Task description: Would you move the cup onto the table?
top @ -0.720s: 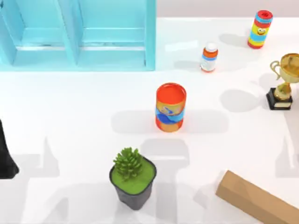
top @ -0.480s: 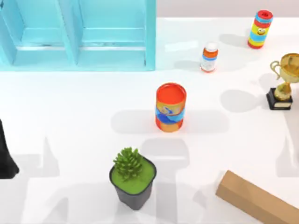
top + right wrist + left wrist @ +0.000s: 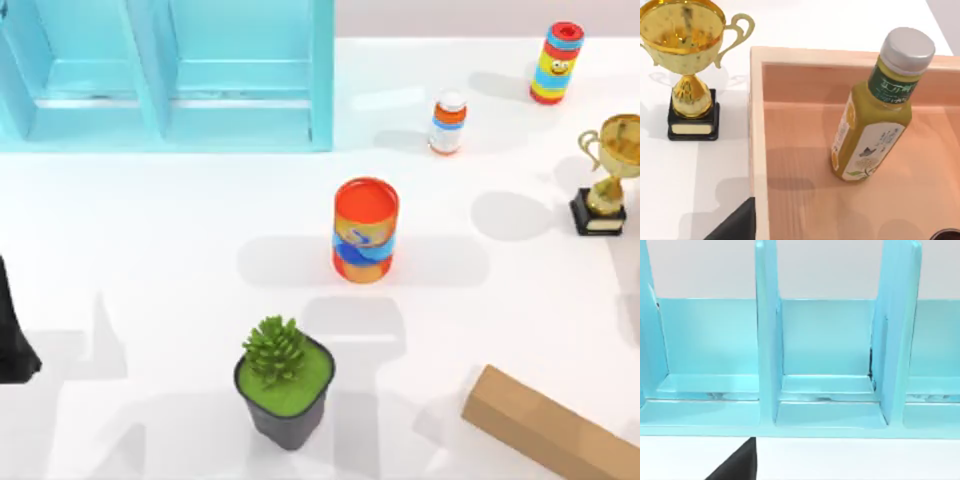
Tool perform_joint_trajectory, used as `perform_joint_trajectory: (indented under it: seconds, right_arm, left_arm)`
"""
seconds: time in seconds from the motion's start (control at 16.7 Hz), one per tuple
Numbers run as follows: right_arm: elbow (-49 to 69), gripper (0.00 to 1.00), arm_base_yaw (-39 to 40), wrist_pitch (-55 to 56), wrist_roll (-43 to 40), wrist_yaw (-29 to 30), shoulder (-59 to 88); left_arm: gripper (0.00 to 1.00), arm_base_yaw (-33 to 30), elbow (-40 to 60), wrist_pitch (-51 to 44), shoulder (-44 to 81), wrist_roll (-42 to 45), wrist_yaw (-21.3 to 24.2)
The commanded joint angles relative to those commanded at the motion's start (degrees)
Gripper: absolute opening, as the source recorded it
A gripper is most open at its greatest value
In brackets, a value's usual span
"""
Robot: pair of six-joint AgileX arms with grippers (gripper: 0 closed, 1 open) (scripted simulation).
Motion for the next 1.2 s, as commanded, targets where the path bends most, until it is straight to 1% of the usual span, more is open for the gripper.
perform_joint_trajectory:
  seconds: [0.42, 0.66, 0.9, 1.2]
  right_arm:
    - [33.1, 1.00, -11.7, -28.4, -11.5, -0.1, 40.3]
    - [47.9, 1.00, -16.9, -41.2, -17.0, -0.1, 58.2]
    - [56.5, 1.00, -19.9, -48.9, -20.5, 0.0, 67.7]
    - [57.8, 1.00, -20.3, -50.0, -21.0, 0.1, 69.0]
  left_arm:
    - [1.00, 0.0, 0.0, 0.0, 0.0, 0.0, 0.0]
    - [1.00, 0.0, 0.0, 0.0, 0.0, 0.0, 0.0]
    - [1.00, 0.0, 0.0, 0.0, 0.0, 0.0, 0.0]
    - [1.00, 0.0, 0.0, 0.0, 0.0, 0.0, 0.0]
